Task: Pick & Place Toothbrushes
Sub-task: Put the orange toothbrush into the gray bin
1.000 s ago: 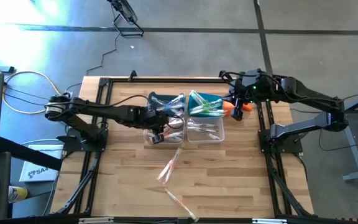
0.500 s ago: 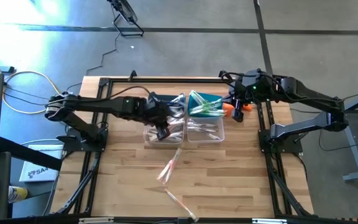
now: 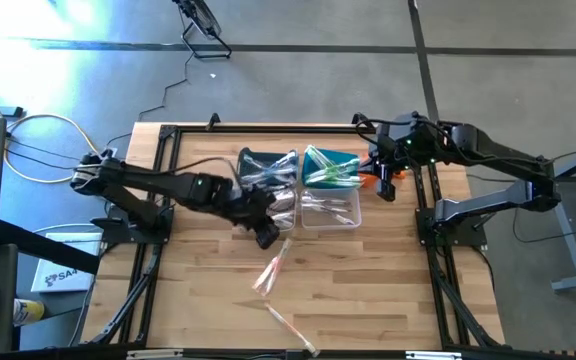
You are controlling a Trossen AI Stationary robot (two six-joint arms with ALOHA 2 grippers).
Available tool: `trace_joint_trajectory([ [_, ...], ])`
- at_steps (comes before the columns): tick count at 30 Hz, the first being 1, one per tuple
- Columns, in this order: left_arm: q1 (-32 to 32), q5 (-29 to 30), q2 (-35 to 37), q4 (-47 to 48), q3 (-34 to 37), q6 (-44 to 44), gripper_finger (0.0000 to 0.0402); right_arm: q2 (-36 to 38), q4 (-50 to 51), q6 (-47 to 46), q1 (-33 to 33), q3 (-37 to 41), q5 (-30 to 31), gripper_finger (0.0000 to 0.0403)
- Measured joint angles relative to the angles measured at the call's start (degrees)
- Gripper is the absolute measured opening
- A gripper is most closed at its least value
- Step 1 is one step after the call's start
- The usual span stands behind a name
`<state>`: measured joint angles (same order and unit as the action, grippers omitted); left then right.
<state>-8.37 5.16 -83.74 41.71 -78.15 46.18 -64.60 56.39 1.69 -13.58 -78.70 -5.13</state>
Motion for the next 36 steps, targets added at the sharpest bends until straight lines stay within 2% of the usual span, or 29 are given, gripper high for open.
trace_joint_trajectory([
  [2,-2.21,1.52,0.00,-1.84,0.00,2.42,0.0132,0.00,-0.09,0.07,0.00,0.00,-0.17,0.0004],
  [8,-8.41,11.34,-0.35,-5.69,-0.02,9.44,0.0132,0.00,-1.24,2.50,-0.02,0.00,-1.31,0.0004],
  [12,-11.12,13.74,-1.81,-5.69,-0.01,14.19,0.0132,0.00,-1.70,3.08,-0.02,0.00,-1.46,0.0004],
  [26,-13.46,11.28,-14.07,-8.13,-0.09,29.71,0.0132,-0.02,-2.20,4.60,-0.02,-0.02,-1.43,0.0004],
  [34,-13.43,9.20,-19.61,-9.32,-0.09,34.54,0.0132,-0.02,-2.05,4.61,-0.02,-0.02,-1.37,0.0004],
  [36,-13.43,9.11,-19.96,-6.91,0.17,35.28,0.0132,-0.02,-2.06,4.61,-0.02,-0.02,-1.37,0.0004],
])
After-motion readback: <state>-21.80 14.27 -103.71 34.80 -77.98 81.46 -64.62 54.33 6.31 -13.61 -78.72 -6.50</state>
